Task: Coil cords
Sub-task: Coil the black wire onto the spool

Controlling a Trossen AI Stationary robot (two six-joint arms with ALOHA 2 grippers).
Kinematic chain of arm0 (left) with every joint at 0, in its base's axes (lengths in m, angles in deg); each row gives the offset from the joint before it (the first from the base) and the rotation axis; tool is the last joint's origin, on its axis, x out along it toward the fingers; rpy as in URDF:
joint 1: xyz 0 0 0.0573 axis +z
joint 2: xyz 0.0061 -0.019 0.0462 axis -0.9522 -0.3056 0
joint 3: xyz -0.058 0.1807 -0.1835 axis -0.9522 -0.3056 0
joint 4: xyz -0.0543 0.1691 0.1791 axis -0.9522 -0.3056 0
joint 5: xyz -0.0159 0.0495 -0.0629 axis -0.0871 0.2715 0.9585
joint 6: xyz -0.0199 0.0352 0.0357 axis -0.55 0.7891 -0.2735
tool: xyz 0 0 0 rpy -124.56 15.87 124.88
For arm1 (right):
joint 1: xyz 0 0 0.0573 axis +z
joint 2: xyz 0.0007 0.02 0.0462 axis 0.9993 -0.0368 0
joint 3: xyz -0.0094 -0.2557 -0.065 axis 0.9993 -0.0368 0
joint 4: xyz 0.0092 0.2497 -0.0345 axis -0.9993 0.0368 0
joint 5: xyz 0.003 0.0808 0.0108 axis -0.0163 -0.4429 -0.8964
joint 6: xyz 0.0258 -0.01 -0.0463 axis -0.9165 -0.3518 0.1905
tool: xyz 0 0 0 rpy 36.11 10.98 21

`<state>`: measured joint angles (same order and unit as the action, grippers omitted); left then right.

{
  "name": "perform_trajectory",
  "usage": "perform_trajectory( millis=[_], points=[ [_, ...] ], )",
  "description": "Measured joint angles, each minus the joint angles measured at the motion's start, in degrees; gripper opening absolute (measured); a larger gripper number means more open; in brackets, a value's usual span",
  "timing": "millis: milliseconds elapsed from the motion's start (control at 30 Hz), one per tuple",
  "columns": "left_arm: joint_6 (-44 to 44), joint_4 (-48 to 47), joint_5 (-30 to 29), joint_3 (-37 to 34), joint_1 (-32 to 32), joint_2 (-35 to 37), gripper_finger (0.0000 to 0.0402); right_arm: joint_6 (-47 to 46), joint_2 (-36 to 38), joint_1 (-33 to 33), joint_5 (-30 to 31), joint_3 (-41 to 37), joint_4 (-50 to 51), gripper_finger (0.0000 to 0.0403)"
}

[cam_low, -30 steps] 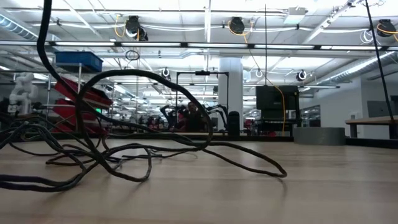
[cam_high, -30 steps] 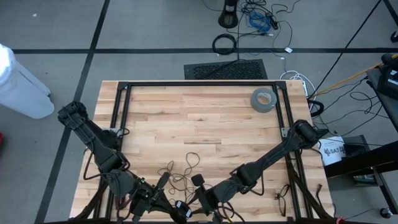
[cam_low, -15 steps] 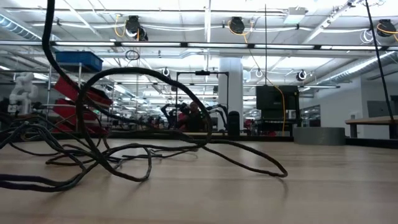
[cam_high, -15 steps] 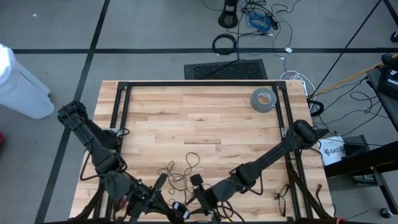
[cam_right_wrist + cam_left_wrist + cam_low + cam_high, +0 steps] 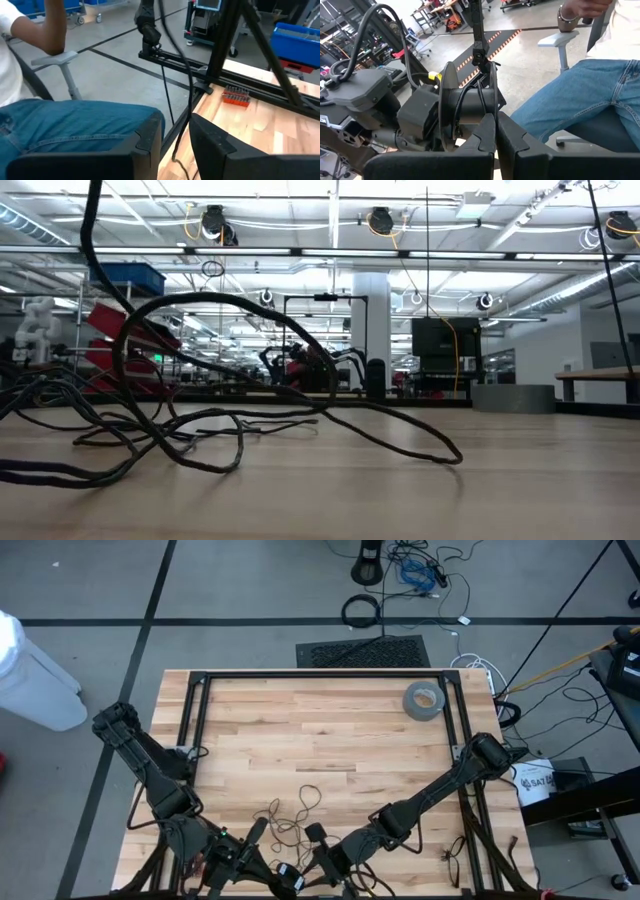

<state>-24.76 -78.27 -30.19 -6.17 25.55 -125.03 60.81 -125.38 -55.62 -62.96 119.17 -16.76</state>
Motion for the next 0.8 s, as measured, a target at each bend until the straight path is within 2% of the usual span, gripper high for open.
perform_trajectory(
  millis=[267,400,633,800],
  points=[
    [0.0,0.0,0.0,0.0,0.0,0.0,0.0002,-0.7,-0.1,-0.4,0.1,0.0,-0.2,0.0039],
    [0.0,0.0,0.0,0.0,0.0,0.0,0.0002,-1.0,-0.6,-0.9,2.4,0.0,-0.1,0.0007],
    [0.4,0.7,1.6,0.0,0.0,0.0,0.0002,0.3,-0.7,-1.2,5.9,0.0,-0.3,0.0001],
    [0.4,0.7,4.1,0.0,0.1,0.0,0.0002,1.7,-0.1,-1.3,12.9,0.0,-0.2,0.0001]
  ],
)
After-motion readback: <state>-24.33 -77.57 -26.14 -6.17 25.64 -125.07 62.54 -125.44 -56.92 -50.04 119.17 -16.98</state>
